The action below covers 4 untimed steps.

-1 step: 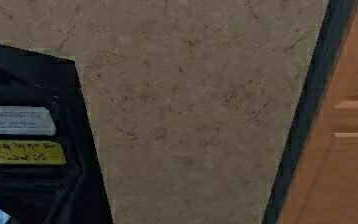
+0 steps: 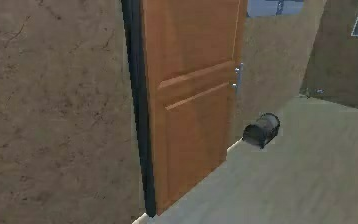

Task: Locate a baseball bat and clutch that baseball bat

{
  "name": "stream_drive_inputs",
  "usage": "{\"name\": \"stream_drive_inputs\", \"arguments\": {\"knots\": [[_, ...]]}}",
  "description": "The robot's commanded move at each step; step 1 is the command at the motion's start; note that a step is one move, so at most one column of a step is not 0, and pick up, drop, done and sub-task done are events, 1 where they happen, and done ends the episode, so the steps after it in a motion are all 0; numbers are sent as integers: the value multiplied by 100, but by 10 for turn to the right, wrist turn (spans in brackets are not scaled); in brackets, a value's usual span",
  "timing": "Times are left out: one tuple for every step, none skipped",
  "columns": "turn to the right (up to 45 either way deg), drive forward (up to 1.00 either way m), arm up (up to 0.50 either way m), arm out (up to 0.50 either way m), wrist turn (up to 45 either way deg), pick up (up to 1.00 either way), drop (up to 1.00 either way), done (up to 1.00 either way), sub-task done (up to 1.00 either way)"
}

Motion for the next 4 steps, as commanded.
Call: {"name": "stream_drive_inputs", "arguments": {"knots": [[450,0,0,0,0,0,0,0,0],[60,0,0,0,0,0,0,0,0],[0,100,0,0,0,0,0,0,0],[30,0,0,0,0,0,0,0,0]]}}
